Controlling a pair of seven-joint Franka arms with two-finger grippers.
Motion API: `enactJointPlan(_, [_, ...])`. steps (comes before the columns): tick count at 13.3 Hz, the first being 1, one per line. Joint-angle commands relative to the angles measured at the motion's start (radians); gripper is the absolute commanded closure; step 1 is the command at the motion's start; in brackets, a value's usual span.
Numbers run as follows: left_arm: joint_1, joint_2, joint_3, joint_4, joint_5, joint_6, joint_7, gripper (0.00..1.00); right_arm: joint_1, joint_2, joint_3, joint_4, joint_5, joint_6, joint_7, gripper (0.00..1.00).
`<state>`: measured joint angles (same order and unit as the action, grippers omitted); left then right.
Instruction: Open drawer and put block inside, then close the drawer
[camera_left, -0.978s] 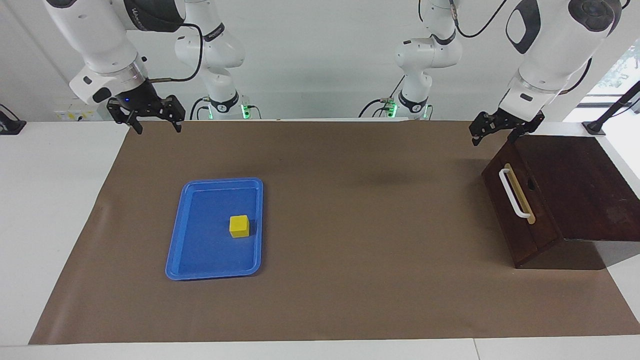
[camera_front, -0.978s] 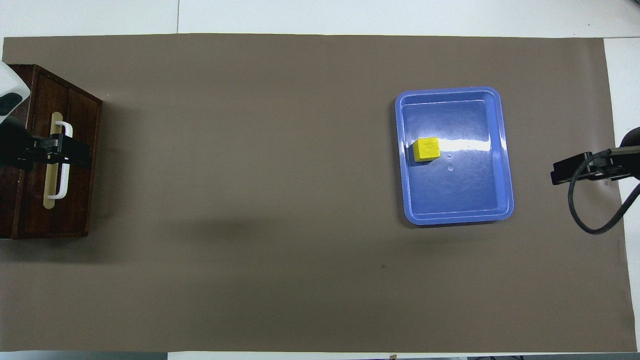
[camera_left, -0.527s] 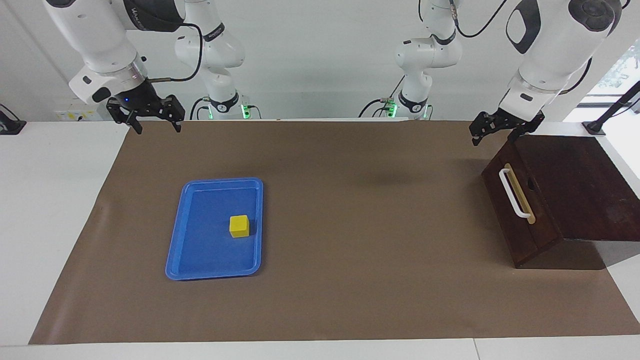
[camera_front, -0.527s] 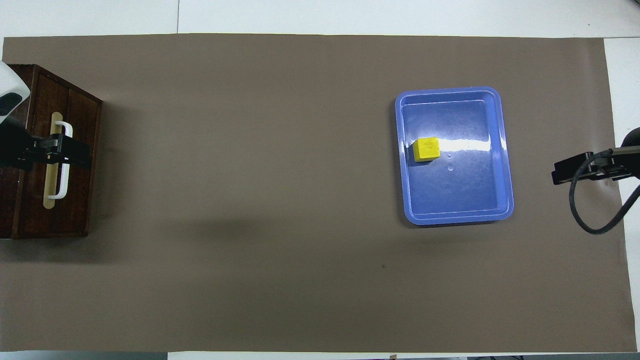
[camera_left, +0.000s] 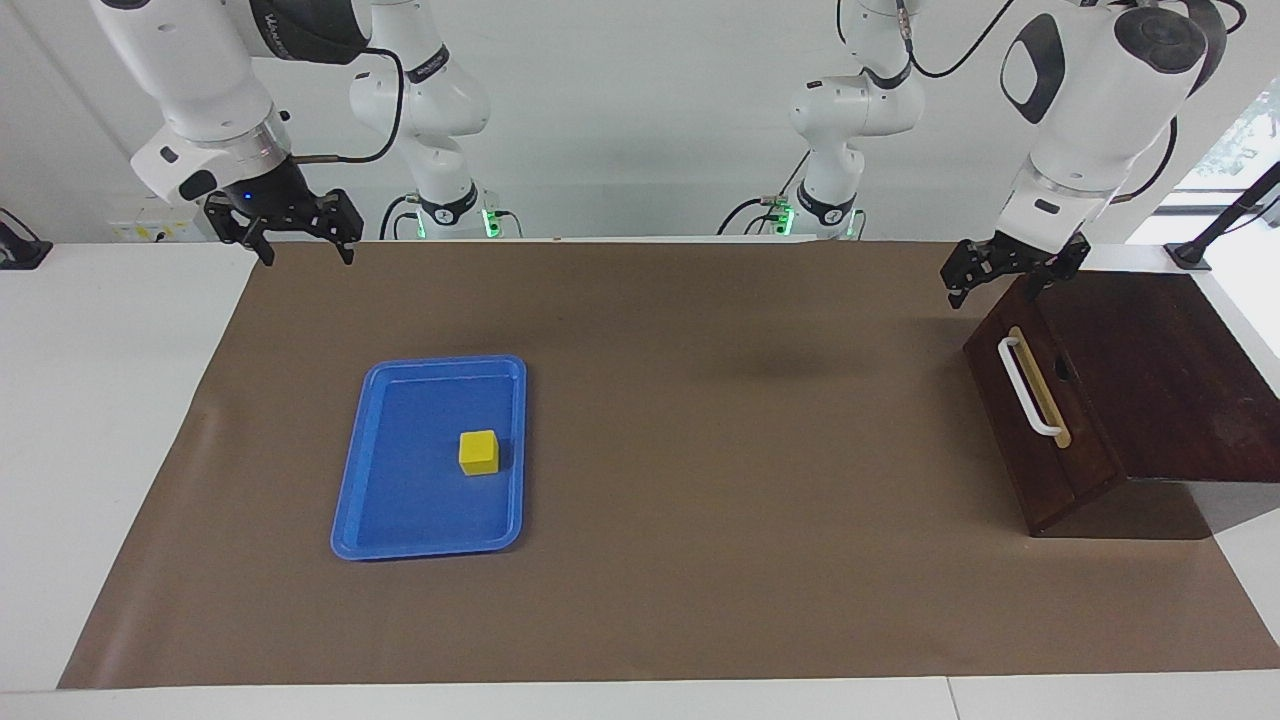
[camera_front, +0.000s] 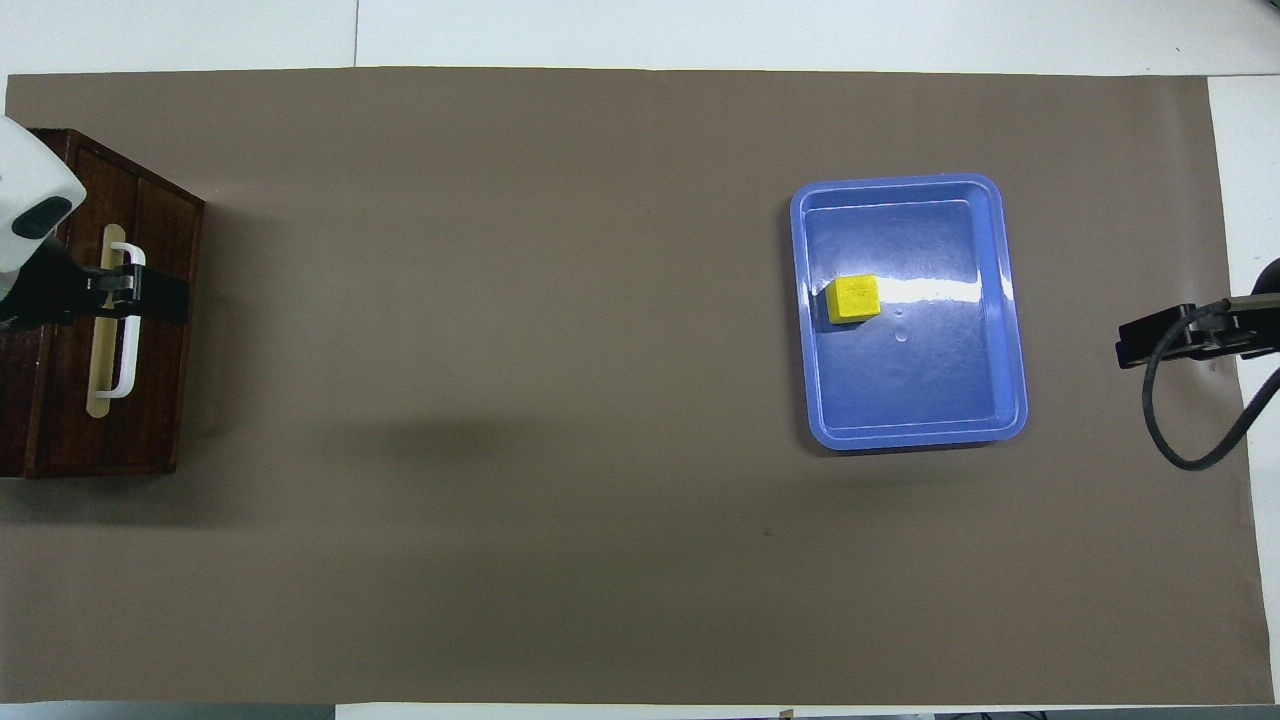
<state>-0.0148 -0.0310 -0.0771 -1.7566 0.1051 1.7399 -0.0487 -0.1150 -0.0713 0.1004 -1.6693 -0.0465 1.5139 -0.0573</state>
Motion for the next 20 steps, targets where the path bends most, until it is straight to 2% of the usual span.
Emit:
enactJointPlan(1, [0.001, -0.043, 0.000, -0.131, 0.103, 0.130, 0.013, 0.00, -0.022, -0.016, 0.010, -0.020, 0.003, 0.011, 0.003, 0.00])
enactJointPlan(3, [0.009, -0.023, 0.002, -0.165, 0.136, 0.190, 0.013, 0.00, -0.022, -0.018, 0.010, -0.026, 0.045, 0.022, 0.118, 0.00])
enactJointPlan(6, [0.010, 0.049, 0.002, -0.198, 0.267, 0.280, 0.012, 0.00, -0.020, -0.019, 0.010, -0.049, 0.089, 0.025, 0.265, 0.00])
enactJointPlan(11, [0.078, 0.138, 0.002, -0.234, 0.298, 0.458, 0.012, 0.00, -0.022, -0.010, 0.009, -0.128, 0.223, 0.094, 0.596, 0.00])
enactJointPlan(13, [0.093, 0.143, 0.002, -0.262, 0.300, 0.503, 0.012, 0.00, -0.025, 0.040, 0.008, -0.130, 0.307, 0.112, 0.759, 0.00])
enactJointPlan(15, [0.085, 0.164, 0.002, -0.268, 0.301, 0.529, 0.007, 0.00, -0.038, 0.143, 0.007, -0.132, 0.431, 0.182, 0.975, 0.00])
enactJointPlan(17, [0.076, 0.186, 0.002, -0.270, 0.303, 0.535, 0.003, 0.00, -0.040, 0.204, 0.007, -0.139, 0.509, 0.235, 1.051, 0.00])
enactJointPlan(18, [0.073, 0.192, 0.002, -0.268, 0.326, 0.535, 0.003, 0.00, -0.038, 0.215, 0.007, -0.168, 0.537, 0.297, 1.063, 0.00])
enactJointPlan(20, [0.073, 0.204, 0.000, -0.270, 0.416, 0.535, 0.001, 0.00, -0.038, 0.243, 0.007, -0.208, 0.621, 0.353, 1.064, 0.00])
